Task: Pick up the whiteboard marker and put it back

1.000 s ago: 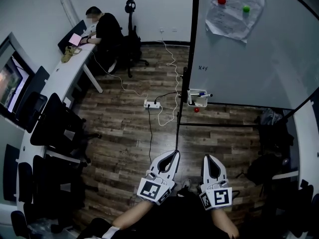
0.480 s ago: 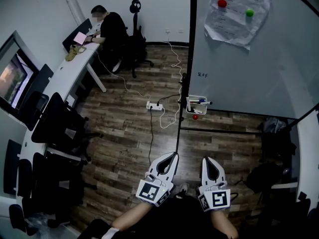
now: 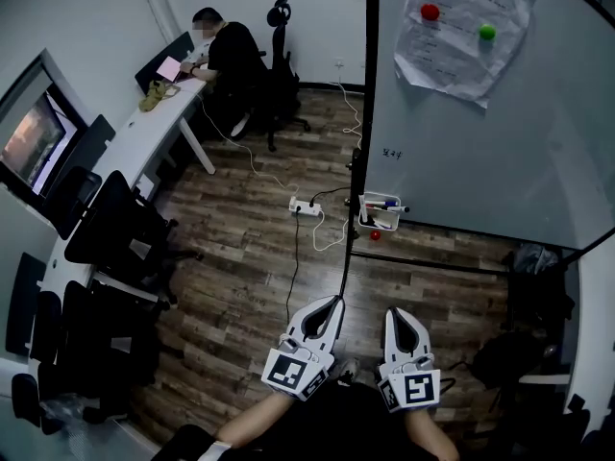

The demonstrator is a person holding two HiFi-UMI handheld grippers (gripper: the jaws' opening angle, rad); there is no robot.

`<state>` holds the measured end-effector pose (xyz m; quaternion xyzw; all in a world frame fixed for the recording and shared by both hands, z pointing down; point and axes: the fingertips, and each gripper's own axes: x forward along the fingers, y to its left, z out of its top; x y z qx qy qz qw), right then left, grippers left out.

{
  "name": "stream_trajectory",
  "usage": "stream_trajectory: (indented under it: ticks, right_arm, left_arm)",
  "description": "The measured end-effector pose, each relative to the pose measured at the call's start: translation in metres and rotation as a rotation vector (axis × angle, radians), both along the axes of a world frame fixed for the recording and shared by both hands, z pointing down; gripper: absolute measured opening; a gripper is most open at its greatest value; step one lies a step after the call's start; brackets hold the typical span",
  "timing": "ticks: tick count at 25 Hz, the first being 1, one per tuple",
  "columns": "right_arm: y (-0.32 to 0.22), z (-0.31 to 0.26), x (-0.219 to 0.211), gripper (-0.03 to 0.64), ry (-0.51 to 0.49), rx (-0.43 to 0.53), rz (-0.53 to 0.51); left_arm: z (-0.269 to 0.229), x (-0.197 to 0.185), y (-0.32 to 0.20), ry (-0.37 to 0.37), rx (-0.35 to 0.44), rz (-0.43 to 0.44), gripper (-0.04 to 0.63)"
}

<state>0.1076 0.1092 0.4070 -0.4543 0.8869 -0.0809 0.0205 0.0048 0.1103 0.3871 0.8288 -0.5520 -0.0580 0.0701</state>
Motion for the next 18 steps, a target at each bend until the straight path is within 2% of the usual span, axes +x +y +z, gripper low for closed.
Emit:
stream_trajectory:
  ticks: [11, 18]
  right_arm:
    - [-0.006, 0.005, 0.008, 0.014, -0.016, -0.016, -0.012]
    - [-0.022, 0.005, 0.008, 0.014, -0.015, -0.012, -0.006]
  left_arm:
    - [0.005, 0.008, 0.000, -0.009, -0.019, -0.015, 0.008]
    - [0.007, 0.007, -0.019, -0.002, -0.020, -0.013, 0.008]
